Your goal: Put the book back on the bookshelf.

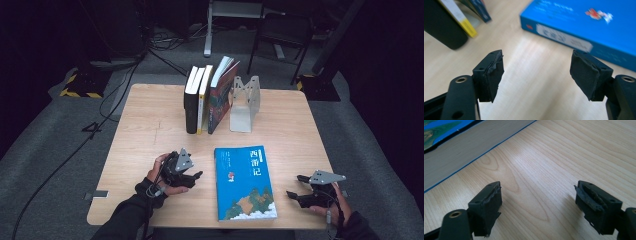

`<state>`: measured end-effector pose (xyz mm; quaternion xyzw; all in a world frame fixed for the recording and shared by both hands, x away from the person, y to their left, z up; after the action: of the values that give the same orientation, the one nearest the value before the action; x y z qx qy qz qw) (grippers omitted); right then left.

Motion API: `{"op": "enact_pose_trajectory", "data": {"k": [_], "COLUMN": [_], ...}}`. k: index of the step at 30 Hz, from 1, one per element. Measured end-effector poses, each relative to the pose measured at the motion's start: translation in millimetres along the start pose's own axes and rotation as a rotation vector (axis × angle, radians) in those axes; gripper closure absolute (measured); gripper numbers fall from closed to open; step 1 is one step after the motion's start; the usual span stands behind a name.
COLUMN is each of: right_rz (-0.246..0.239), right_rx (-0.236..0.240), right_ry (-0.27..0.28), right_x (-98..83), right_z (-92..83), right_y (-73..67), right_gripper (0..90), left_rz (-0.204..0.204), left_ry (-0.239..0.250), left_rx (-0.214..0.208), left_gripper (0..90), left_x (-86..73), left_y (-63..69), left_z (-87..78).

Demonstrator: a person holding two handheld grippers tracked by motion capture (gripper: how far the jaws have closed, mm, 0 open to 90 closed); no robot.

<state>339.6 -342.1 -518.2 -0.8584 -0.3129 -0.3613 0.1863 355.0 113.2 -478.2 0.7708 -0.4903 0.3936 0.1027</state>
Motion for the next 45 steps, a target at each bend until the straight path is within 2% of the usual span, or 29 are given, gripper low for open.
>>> {"op": "enact_pose_trajectory", "data": {"k": [5, 7, 13, 16, 18, 22, 24, 25, 26, 27, 30, 34, 38, 39, 42, 44, 45], "right_rz": [-0.003, -0.006, -0.032, -0.054, -0.08, -0.117, -0.132, -0.132, -0.137, -0.154, -0.2, -0.231, -0.246, -0.256, -0.26, -0.259, -0.249], "right_rx": [-0.001, -0.004, -0.01, -0.003, 0.016, 0.082, 0.114, 0.114, 0.129, 0.163, 0.222, 0.261, 0.28, 0.281, 0.268, 0.25, 0.256], "right_ry": [0.0, -0.001, -0.008, -0.023, -0.037, -0.082, -0.072, -0.072, -0.067, -0.073, -0.1, -0.105, -0.101, -0.103, -0.109, -0.109, -0.107], "right_x": [0.1, 0.3, 2.0, 3.5, 3.8, 3.6, 5.1, 5.1, 5.4, 4.2, -0.3, -2.8, -0.3, 0.4, 2.1, 3.5, 4.5], "right_z": [0.0, 0.0, 0.1, 0.0, -0.7, -4.4, -8.2, -8.2, -9.8, -11.8, -14.0, -14.4, -9.3, -7.4, -1.9, 1.3, 2.5], "right_y": [-0.4, -0.7, -5.5, -10.4, -14.9, -24.0, -29.4, -29.4, -32.5, -38.1, -50.5, -63.5, -76.5, -78.7, -84.0, -84.6, -84.9], "right_gripper": [20.7, 20.7, 21.2, 21.9, 22.8, 22.8, 22.6, 22.6, 22.6, 22.6, 21.8, 20.5, 20.5, 20.5, 21.4, 21.4, 20.9], "left_rz": [0.023, 0.024, 0.025, 0.041, 0.049, 0.063, 0.069, 0.069, 0.067, 0.069, 0.071, 0.078, 0.088, 0.085, 0.12, 0.122, 0.114], "left_ry": [-0.044, -0.046, -0.048, -0.049, -0.057, -0.079, -0.09, -0.09, -0.087, -0.08, -0.074, -0.068, -0.057, -0.067, -0.077, -0.071, -0.075], "left_rx": [-0.085, -0.119, -0.175, -0.195, -0.206, -0.244, -0.254, -0.254, -0.27, -0.274, -0.277, -0.282, -0.292, -0.288, -0.264, -0.261, -0.26], "left_gripper": [26.5, 26.1, 25.5, 24.9, 24.8, 24.1, 23.7, 23.2, 23.2, 22.9, 21.5, 20.5, 18.0, 17.5, 14.9, 14.2, 14.0], "left_x": [-13.9, -17.5, -21.2, -21.0, -20.7, -21.5, -21.6, -21.6, -21.6, -21.5, -20.5, -18.0, -14.3, -13.7, -10.0, -8.0, -7.1], "left_y": [24.3, 32.4, 53.6, 61.0, 66.3, 75.2, 79.7, 79.7, 82.2, 83.4, 87.6, 94.8, 104.6, 106.0, 112.1, 114.1, 114.6], "left_z": [-0.6, -2.6, -7.4, -6.7, -4.9, -1.2, 0.1, 0.1, 0.2, 0.5, 1.3, 2.5, 5.0, 5.0, 9.1, 11.4, 12.0]}}
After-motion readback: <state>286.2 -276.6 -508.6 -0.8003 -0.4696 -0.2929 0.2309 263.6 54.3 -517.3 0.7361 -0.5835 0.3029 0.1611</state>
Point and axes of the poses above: each handheld gripper's, and its own axes: z roughly forward along the jaws, x roughly out of its top, y roughly to its right, the point moved 2 cm from there along z, roughly forward along the jaws, and after that the axes turned 8 degrees about z, right-handed, at the moved point
